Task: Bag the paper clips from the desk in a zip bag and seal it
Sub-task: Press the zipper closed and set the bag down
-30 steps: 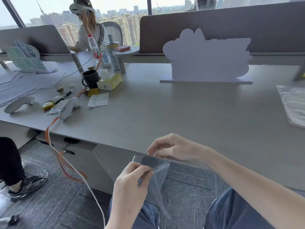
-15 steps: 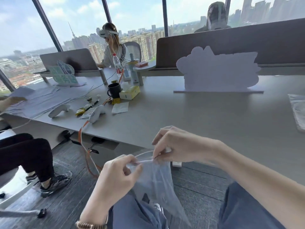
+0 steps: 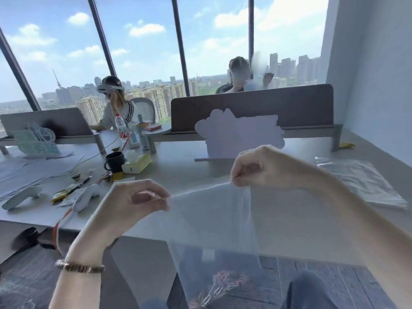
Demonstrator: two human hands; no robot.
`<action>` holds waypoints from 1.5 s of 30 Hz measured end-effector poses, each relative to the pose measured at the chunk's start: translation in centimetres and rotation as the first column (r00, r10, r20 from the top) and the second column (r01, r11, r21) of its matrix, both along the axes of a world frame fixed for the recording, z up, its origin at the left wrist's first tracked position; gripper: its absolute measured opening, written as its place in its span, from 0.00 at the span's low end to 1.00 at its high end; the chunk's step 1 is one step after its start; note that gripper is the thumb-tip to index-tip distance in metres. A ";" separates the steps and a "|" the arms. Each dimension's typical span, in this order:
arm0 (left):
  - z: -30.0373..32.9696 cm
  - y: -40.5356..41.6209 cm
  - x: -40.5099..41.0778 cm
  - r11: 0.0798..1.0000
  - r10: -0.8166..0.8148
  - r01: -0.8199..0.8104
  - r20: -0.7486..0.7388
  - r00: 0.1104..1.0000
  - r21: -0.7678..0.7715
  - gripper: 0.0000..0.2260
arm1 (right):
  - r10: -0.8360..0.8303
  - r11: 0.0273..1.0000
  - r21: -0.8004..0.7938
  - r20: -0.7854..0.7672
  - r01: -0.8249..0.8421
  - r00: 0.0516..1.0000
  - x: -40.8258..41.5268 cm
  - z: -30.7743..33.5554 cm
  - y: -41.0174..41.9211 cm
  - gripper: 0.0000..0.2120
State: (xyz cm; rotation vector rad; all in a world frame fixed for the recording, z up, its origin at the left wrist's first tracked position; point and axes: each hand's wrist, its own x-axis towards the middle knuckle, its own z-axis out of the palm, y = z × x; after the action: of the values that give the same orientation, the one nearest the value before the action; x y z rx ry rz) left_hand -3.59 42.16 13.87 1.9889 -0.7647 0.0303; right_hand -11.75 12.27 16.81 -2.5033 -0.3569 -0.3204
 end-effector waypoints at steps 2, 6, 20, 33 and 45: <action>1.9 -1.8 0.7 0.993 0.005 -0.002 0.020 1.000 -0.119 0.13 | -0.033 0.996 0.085 0.018 0.031 0.999 -0.2 0.8 -1.9 0.03; 4.8 -5.0 3.4 0.959 0.043 -0.044 -0.012 0.999 -0.278 0.17 | -0.114 0.953 0.285 0.029 0.101 0.993 -0.2 2.7 -4.8 0.07; 3.7 -16.5 17.3 0.869 -0.112 0.086 -0.024 0.993 -0.488 0.06 | -0.447 0.817 0.459 0.124 0.348 0.886 9.2 3.7 -12.0 0.09; 1.7 -23.5 23.7 0.801 -0.276 0.144 -0.145 0.950 -0.581 0.10 | -0.460 0.789 0.491 0.071 0.370 0.885 16.0 1.8 -16.3 0.15; 1.6 -26.7 25.3 0.795 -0.329 0.184 -0.156 0.931 -0.578 0.16 | -0.455 0.768 0.531 0.059 0.358 0.889 18.5 1.3 -18.6 0.15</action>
State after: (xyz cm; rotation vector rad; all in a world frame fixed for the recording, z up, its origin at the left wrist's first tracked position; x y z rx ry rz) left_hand 21.69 15.45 15.51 1.2877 -0.7527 -0.1451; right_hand 6.76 -6.38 18.09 -1.9998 0.2028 -0.7258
